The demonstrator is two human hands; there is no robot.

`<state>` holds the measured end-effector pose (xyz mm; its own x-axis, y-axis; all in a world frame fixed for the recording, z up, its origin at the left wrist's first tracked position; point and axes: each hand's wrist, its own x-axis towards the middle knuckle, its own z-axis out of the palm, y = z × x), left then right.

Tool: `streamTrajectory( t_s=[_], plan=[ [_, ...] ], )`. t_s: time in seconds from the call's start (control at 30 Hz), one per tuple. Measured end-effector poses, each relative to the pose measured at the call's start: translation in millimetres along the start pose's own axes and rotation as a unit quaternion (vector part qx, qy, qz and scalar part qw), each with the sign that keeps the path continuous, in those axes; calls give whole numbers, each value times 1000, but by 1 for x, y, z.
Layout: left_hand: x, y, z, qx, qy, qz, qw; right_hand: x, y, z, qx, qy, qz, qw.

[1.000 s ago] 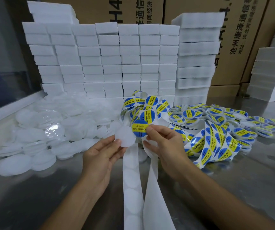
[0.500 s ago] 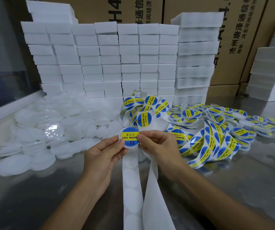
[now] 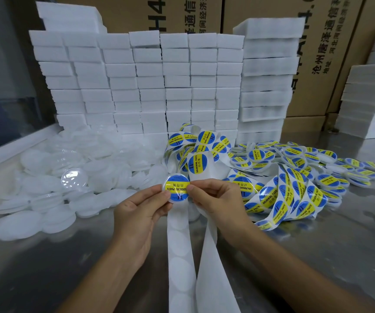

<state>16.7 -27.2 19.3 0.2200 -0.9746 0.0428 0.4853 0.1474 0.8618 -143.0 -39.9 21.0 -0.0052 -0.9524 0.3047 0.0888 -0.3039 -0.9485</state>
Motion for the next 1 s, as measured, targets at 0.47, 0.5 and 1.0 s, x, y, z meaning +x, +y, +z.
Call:
streamTrajectory(
  t_s=[0.47,0.5,1.0],
  plan=[
    [-9,-1,6,95,-13,97,991,1,2,1,-26,54,-33,998],
    [-10,-1,7,94,-17,97,991,2,2,1,-28,58,-36,997],
    [-11,0,8,21,-120,21,992,1,11,7,-101,24,-98,990]
  ],
)
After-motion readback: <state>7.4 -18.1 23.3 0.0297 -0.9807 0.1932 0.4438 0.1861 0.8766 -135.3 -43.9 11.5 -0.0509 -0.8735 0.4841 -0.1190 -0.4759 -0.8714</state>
